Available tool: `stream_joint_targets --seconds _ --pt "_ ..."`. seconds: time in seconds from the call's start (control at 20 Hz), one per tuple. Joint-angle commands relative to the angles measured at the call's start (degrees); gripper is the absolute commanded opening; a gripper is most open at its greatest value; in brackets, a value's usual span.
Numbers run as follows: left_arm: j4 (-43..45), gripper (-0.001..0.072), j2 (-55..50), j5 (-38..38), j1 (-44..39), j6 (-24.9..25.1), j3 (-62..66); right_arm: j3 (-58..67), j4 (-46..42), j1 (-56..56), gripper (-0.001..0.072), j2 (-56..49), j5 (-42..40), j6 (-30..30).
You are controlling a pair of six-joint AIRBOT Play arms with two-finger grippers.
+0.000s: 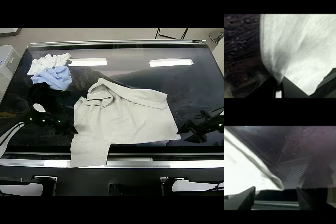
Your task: Fold the clothes and pants, and hang the long-sleeved shirts on hangers.
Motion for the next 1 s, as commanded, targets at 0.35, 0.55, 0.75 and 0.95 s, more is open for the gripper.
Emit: stream_joint_targets --seconds 0.35,0.55,0.75,0.95 --pt "-1.20 0.0027 1.16 0.17 -0.33 0.02 0.09 -4.26 8.63 2.43 0.0111 -0.04 -6.64 -4.44" --pt "-1.31 0.0026 3.74 0.20 0.00 0.68 0.98 -1.60 8.72 8.68 0.0041 0.68 -2.38 -6.25" --pt "-1.33 0.0026 15.06 0.22 4.66 0.61 14.95 16.06 19.80 10.38 0.0041 7.30 -2.27 -6.32" --pt "-1.29 0.0026 28.61 5.92 10.27 0.63 45.22 45.51 24.79 10.38 0.0042 18.32 -15.47 -6.29"
